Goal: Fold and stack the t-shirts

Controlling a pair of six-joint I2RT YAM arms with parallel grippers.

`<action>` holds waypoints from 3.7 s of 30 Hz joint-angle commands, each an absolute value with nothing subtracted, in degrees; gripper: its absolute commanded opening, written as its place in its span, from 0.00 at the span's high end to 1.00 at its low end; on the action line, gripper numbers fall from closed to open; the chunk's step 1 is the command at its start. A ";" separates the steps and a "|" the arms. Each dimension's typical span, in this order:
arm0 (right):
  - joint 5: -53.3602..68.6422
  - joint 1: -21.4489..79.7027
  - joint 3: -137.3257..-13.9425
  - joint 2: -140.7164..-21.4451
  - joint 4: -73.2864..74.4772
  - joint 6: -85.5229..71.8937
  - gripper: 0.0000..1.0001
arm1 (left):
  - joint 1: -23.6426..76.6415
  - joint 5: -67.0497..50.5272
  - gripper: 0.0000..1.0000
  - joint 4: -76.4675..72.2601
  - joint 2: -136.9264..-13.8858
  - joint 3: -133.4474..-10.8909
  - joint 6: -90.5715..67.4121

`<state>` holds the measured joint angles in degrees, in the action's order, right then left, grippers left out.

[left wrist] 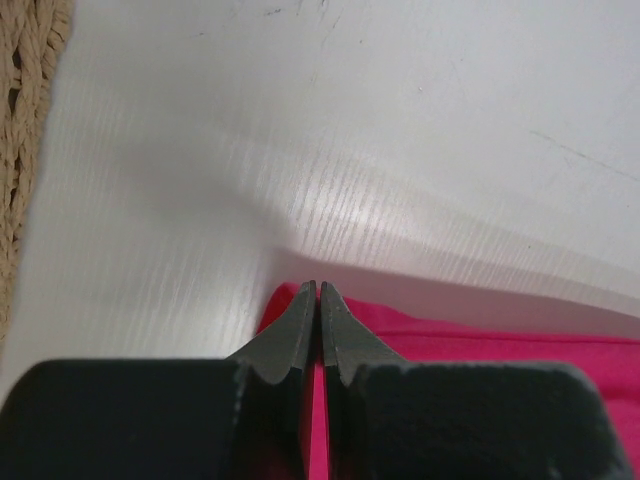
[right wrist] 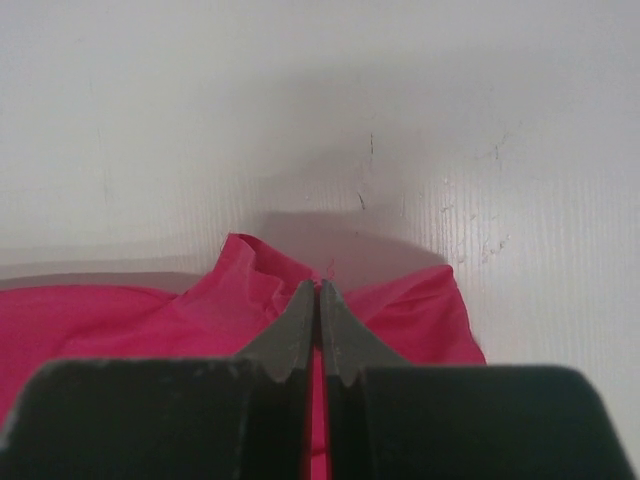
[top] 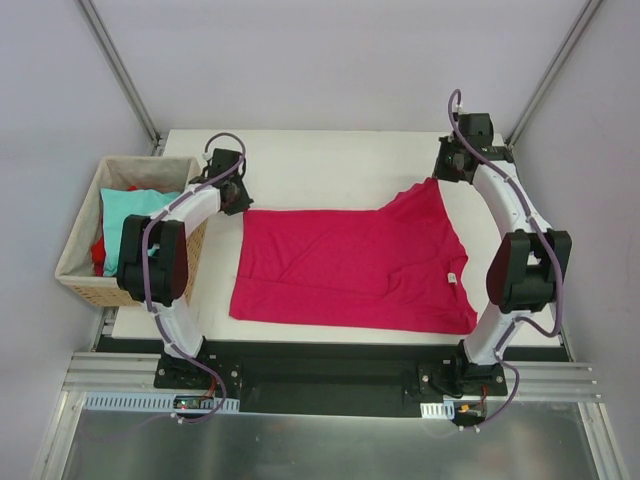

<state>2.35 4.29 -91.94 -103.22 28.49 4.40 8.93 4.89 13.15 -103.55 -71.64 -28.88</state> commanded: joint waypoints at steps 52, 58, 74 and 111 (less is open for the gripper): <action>-4.75 0.79 -63.99 -71.81 31.73 0.62 0.99 | 6.77 2.11 1.00 10.20 -89.30 -58.80 -27.16; -5.80 0.79 -60.21 -68.47 32.61 -1.13 0.99 | 6.77 1.85 1.00 10.20 -87.54 -56.43 -27.77; -0.53 0.79 -53.62 -61.44 35.77 -6.06 0.99 | 6.77 2.11 1.00 10.28 -84.73 -51.15 -29.18; -4.92 6.59 -40.43 -40.96 53.35 -22.59 0.99 | 6.77 1.49 1.00 12.13 -83.76 -49.13 -30.23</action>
<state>-3.31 5.52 -40.77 -42.94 49.93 -19.73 7.40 1.45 11.16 -84.29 -49.43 -29.43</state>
